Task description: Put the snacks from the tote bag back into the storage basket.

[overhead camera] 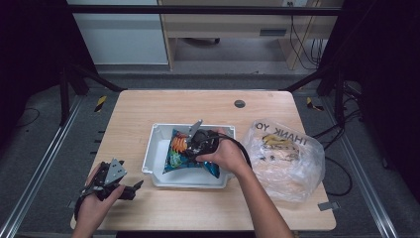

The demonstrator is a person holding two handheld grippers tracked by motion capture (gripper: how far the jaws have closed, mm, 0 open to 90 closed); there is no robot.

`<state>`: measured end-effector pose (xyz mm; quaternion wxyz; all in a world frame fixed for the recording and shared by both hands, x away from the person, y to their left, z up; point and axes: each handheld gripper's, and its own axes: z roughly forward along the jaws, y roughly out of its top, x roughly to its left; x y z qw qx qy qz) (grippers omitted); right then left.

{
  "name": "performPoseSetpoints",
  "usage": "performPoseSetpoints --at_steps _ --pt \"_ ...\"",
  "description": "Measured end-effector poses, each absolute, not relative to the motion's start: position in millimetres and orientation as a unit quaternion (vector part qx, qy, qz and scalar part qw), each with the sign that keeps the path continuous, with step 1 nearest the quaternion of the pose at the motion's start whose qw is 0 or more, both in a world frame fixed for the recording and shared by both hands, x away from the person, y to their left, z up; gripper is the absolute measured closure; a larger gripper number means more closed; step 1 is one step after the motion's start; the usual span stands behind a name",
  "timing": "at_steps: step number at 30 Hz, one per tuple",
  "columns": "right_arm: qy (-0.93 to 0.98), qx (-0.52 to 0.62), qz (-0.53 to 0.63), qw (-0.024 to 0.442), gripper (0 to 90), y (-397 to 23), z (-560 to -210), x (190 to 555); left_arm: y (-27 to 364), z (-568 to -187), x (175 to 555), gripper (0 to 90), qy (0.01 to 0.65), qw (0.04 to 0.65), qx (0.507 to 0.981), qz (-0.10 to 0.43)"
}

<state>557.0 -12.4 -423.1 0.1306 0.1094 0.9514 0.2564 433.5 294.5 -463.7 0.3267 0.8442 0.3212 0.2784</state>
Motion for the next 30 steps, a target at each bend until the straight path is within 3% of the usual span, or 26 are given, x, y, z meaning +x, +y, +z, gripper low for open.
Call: performPoseSetpoints --at_steps 30 --pt "0.953 0.110 0.252 0.126 40.7 -9.7 -425.8 558.5 293.0 -464.8 433.5 4.1 0.318 0.325 0.847 0.276"
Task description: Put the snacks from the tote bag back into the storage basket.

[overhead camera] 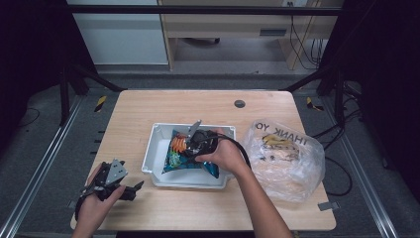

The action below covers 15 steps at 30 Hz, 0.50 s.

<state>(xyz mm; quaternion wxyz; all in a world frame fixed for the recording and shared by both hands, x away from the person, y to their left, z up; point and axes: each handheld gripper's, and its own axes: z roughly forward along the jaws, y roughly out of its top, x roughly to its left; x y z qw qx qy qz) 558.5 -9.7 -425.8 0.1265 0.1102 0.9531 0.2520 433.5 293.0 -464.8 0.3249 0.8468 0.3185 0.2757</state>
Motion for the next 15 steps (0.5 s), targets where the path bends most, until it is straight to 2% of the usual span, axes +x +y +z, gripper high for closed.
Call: performPoseSetpoints --at_steps 15 --pt "0.955 0.109 0.246 0.127 38.8 -7.1 -427.4 558.2 291.3 -466.3 434.5 4.1 0.308 0.318 0.853 0.276"
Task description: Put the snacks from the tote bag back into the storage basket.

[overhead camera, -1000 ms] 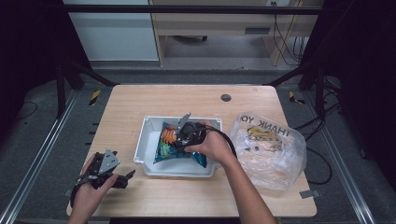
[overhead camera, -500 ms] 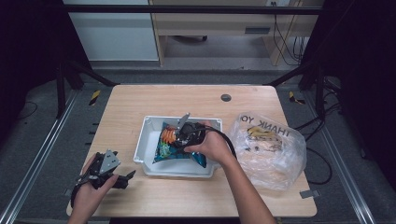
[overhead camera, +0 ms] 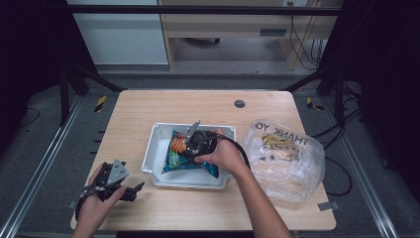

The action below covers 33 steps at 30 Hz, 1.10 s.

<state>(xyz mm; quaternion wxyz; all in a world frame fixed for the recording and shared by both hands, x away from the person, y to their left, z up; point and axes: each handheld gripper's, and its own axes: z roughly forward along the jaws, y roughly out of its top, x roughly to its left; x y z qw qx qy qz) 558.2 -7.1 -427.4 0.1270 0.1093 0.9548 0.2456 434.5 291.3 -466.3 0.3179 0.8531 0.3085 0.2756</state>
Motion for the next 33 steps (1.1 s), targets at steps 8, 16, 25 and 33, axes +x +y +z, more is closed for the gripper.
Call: performPoseSetpoints --at_steps 8,16,25,33 --pt "0.957 0.106 0.239 0.127 36.7 -5.8 -428.8 558.3 290.8 -467.7 434.0 4.0 0.316 0.315 0.853 0.271" --pt "0.954 0.112 0.244 0.135 26.9 -5.4 -427.9 559.4 291.3 -468.0 435.1 4.0 0.312 0.312 0.855 0.273" --pt "0.953 0.116 0.242 0.138 14.6 -6.0 -425.5 557.4 291.8 -467.7 434.6 4.0 0.322 0.313 0.851 0.272" --pt "0.951 0.114 0.247 0.145 8.3 -7.9 -420.4 554.0 294.1 -466.8 435.1 4.0 0.327 0.311 0.849 0.275"
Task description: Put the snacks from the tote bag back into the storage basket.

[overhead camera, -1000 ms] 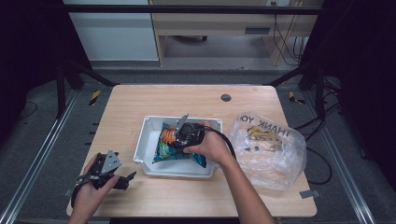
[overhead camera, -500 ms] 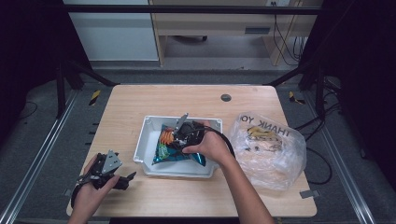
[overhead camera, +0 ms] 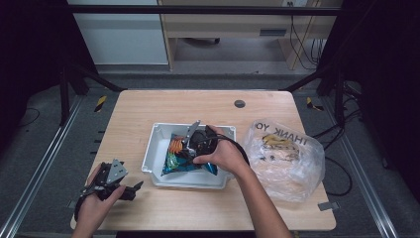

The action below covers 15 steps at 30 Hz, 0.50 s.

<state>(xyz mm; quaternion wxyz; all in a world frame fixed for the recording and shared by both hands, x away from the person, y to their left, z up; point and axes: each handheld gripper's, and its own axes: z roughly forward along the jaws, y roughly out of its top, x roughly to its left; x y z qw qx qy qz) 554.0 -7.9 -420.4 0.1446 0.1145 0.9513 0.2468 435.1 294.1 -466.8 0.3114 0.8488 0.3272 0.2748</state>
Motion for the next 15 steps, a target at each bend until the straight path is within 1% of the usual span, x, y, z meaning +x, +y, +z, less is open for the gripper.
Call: performPoseSetpoints --at_steps 15 --pt "0.938 0.128 0.276 0.166 6.8 -24 -399 544 295 -467 435 3.9 0.330 0.312 0.848 0.274"
